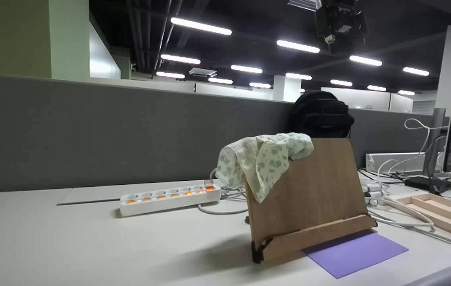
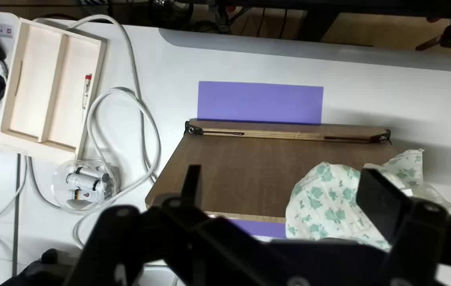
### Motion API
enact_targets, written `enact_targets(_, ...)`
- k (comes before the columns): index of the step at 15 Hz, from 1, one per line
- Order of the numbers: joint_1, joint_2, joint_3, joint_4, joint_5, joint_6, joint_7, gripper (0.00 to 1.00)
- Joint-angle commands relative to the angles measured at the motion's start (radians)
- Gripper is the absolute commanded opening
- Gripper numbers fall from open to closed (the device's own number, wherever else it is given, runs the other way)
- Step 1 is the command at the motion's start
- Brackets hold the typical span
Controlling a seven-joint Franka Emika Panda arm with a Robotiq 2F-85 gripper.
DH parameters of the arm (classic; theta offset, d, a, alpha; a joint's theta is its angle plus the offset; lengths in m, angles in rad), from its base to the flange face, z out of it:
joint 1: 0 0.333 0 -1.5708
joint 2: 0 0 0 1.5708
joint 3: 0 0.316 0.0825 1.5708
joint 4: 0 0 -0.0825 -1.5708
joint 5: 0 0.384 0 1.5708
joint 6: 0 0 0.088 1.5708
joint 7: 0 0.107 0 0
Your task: Remove the cloth from the wooden object.
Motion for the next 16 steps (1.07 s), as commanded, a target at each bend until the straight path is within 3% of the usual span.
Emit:
enact_targets(1,0.007,0.001,-0.006,0.002,-0.001,-0.001,0.001,1.0)
enact_targets(16,0.016,0.008,0.006,-0.016,-0.015,0.028,0.01,1.0)
